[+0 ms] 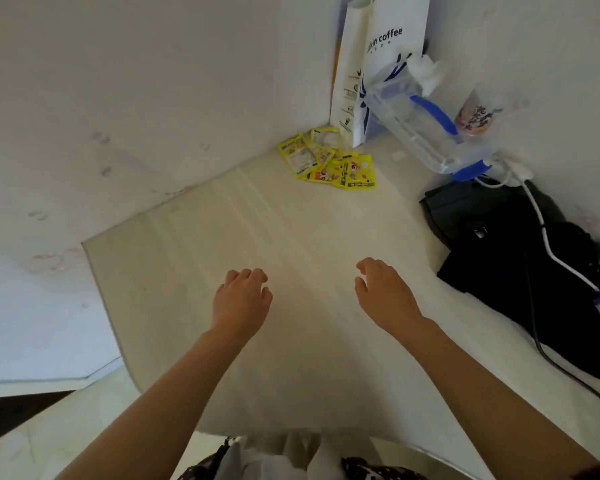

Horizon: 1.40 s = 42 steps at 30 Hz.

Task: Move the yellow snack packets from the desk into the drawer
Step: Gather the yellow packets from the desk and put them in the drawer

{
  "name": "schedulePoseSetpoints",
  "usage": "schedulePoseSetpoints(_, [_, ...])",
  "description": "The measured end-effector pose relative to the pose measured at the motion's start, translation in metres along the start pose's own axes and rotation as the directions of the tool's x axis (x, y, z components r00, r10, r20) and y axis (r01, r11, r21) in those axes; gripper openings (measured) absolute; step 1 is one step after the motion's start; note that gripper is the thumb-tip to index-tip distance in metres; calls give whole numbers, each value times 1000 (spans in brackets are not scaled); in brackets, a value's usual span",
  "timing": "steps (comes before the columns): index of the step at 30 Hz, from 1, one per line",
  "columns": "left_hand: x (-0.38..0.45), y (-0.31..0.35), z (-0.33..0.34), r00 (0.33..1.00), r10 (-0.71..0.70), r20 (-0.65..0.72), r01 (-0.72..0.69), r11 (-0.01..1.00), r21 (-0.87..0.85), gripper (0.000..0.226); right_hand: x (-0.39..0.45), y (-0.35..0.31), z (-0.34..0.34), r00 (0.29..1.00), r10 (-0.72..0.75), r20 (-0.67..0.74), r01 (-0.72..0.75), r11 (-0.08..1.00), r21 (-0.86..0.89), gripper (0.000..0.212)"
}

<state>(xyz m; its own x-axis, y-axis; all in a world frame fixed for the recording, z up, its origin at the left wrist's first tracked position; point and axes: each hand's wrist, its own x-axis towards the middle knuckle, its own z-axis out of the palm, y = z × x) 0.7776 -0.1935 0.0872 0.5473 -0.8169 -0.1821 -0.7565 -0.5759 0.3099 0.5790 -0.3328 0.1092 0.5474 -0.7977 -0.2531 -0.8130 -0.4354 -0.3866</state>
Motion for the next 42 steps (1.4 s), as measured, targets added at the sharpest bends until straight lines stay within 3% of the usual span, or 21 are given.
schedulePoseSetpoints(20, [248, 48, -19, 983, 121, 134, -139, 982, 126, 33, 232, 18, -53, 999, -21, 35, 23, 998, -60, 34])
schedulePoseSetpoints(27, [320, 63, -5, 960, 257, 108, -273, 945, 178, 54, 304, 22, -51, 999, 5, 54, 1, 994, -110, 41])
schedulePoseSetpoints(31, [359, 66, -6, 930, 340, 138, -364, 900, 240, 72, 324, 23, -41, 994, 93, 56, -86, 989, -117, 44])
schedulePoseSetpoints(35, [379, 62, -3, 879, 406, 250, -470, 827, 307, 73, 328, 22, -28, 990, 133, 56, -124, 983, -135, 52])
schedulePoseSetpoints(42, [359, 54, -7, 904, 326, 277, -400, 872, 283, 55, 309, 18, -24, 975, 211, 64, -200, 968, -150, 57])
